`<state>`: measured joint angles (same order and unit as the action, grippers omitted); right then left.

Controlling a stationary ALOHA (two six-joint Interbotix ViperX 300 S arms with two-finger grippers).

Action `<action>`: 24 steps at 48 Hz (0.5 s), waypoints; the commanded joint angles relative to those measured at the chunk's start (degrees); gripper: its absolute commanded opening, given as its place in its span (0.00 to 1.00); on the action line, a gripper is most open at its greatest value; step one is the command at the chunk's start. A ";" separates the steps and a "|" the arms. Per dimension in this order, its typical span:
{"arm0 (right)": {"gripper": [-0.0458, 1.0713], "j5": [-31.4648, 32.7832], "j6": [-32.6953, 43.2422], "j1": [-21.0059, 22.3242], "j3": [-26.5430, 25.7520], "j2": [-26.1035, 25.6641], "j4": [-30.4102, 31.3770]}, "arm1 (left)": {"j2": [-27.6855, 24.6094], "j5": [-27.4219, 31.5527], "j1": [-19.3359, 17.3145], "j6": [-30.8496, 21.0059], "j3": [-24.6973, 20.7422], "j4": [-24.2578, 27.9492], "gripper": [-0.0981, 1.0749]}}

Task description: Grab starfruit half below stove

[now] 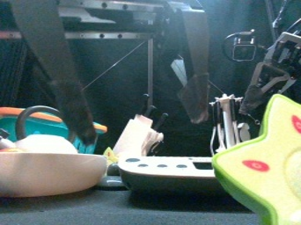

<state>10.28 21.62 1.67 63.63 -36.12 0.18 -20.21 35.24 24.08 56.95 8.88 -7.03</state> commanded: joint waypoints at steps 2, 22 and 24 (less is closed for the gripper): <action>0.71 -0.35 0.00 -0.09 -0.62 -0.35 -1.76 | -0.09 -0.26 -0.26 3.16 -1.93 -0.26 0.95; 0.71 -0.70 0.00 -0.18 -0.44 0.00 -2.99 | -2.72 -2.02 -0.70 14.50 -6.15 -6.15 0.95; 0.71 -0.70 0.00 -0.18 -0.53 0.00 -2.99 | -3.08 -2.11 -0.70 15.03 -6.68 -6.77 0.95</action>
<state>10.11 21.62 1.58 64.07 -35.95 -2.72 -23.64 33.49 23.47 71.02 4.75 -12.22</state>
